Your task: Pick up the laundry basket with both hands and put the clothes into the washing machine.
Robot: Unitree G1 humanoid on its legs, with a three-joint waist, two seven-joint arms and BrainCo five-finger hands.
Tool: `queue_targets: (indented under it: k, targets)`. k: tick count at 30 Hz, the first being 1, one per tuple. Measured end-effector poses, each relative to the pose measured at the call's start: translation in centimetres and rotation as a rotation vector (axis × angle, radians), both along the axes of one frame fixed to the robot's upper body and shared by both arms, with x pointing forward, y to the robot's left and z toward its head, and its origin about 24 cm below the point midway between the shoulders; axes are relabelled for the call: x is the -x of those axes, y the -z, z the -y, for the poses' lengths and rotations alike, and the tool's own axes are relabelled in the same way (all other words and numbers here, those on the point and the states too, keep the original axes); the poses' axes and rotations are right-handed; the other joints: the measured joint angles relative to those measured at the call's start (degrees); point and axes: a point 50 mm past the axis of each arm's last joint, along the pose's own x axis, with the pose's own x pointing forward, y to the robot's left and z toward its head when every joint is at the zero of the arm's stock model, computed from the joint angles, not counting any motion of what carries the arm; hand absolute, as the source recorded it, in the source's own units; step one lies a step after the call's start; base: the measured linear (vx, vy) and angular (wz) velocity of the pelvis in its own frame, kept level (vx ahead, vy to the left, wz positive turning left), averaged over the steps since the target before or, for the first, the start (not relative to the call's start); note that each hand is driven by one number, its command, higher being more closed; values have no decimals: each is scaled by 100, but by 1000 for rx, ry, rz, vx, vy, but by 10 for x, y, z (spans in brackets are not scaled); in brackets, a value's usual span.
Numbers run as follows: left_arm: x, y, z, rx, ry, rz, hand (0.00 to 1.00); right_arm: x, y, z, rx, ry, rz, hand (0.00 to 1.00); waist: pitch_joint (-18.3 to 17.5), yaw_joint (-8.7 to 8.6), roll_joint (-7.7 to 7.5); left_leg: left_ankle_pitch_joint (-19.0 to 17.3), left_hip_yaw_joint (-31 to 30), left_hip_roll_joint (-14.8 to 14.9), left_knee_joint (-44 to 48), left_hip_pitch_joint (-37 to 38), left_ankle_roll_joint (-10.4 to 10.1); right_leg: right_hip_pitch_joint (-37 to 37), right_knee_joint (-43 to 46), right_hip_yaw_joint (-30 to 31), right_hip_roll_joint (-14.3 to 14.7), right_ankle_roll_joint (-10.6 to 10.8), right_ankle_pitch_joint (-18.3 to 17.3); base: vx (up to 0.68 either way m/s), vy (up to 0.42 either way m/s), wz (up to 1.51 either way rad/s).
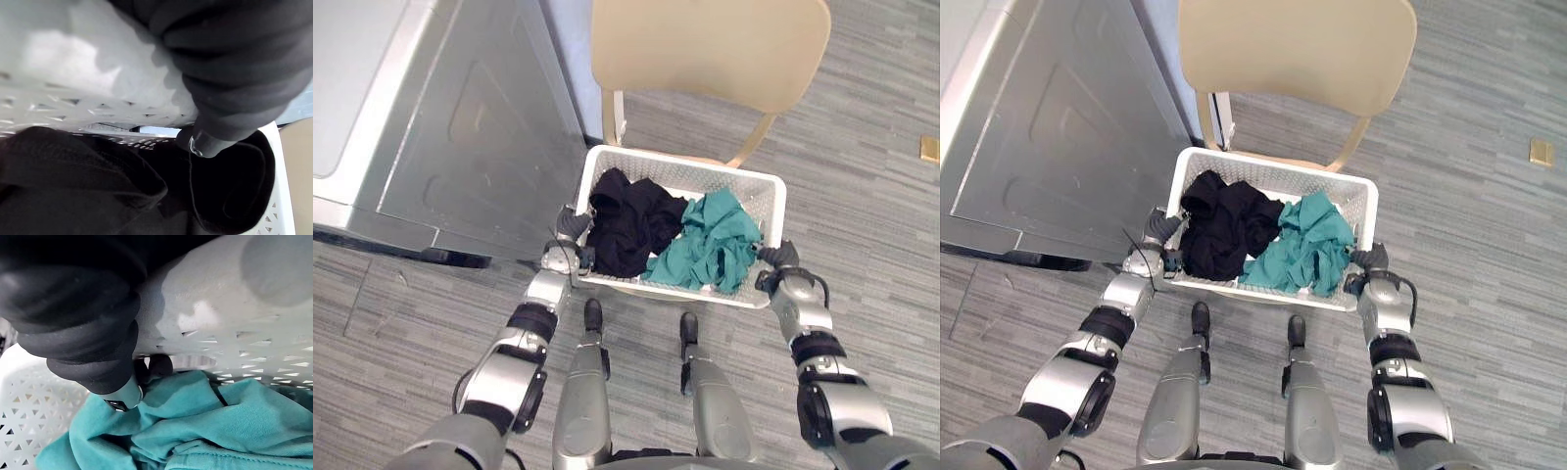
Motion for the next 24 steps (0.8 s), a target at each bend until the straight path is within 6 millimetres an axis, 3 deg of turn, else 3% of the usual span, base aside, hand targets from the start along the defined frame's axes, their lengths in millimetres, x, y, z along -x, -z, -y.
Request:
queue_targets:
  k: [7,8,9,10,24]
  targets:
    - [-6,-8,-13,22,-76,5,100,-19,-24,-14,51,-49,39,100,11,-14,-5,23,6,27,-19,-220,-13,-224,23,-30,11,-5,1,12,-14,0]
    - [-8,-12,-15,21,-87,11,100,-23,-31,-16,56,-56,57,0,11,-18,-5,27,8,38,-13,-296,-19,-285,26,-42,14,-5,2,0,0,0]
    - [-10,-14,-15,18,-91,10,100,-24,-33,-17,64,-61,62,0,11,-19,-5,27,9,47,-13,-328,-21,-312,31,-51,20,-5,2,0,0,0]
    - [-11,-16,-15,16,-92,9,0,-25,-35,-18,68,-63,64,0,11,-14,-5,26,9,54,-15,-341,-22,-324,34,-55,23,-5,2,0,0,0]
    - [-13,-20,-17,-22,-116,13,0,-27,-36,-20,11,-24,75,0,10,25,-7,31,54,191,8,-350,-38,-335,20,-94,80,-16,10,0,-11,-1]
